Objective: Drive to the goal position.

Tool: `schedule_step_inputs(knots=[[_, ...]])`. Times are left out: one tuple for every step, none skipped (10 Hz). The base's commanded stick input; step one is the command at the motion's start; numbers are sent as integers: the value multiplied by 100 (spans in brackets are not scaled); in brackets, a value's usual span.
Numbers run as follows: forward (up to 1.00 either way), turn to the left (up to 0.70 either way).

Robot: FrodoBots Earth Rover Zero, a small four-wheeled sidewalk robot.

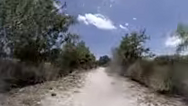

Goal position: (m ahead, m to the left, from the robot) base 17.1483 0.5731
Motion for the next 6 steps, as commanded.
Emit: schedule_step_inputs(knots=[[85, 0], [85, 0], [85, 0], [85, 0], [85, 0], [85, 0]])
